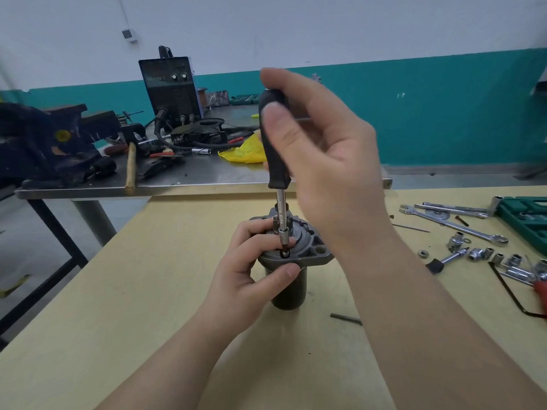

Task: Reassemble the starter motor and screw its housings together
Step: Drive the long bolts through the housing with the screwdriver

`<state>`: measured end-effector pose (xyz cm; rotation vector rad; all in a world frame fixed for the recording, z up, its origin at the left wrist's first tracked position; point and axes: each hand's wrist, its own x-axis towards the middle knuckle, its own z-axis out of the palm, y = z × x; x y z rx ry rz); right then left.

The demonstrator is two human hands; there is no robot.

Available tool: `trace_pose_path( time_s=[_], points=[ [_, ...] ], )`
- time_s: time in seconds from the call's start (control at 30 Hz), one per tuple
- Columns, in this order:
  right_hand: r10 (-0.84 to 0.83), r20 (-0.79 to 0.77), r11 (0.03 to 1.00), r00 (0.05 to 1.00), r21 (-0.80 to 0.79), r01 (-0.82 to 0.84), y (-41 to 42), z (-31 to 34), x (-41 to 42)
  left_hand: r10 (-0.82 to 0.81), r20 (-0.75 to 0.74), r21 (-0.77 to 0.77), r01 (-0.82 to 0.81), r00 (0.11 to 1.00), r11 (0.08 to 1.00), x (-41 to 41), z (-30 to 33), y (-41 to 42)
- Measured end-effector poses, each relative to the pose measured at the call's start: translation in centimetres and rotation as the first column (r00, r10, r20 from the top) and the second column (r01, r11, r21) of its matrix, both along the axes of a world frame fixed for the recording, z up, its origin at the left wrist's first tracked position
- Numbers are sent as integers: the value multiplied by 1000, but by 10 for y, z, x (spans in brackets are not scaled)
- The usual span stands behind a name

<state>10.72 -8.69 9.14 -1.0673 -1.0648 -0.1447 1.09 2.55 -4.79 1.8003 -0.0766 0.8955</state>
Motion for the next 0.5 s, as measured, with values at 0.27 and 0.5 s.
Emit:
trace_pose_path(
  time_s=[0.27,0.5],
  points=[
    [63,-27,997,998,-47,-64,-9,4,6,-7,22,35,6,1000,999,0,1,-1],
    [-43,68,998,997,-37,45,-4,3,-3,9,-2,10,-9,1000,1000,0,0,0]
  ],
)
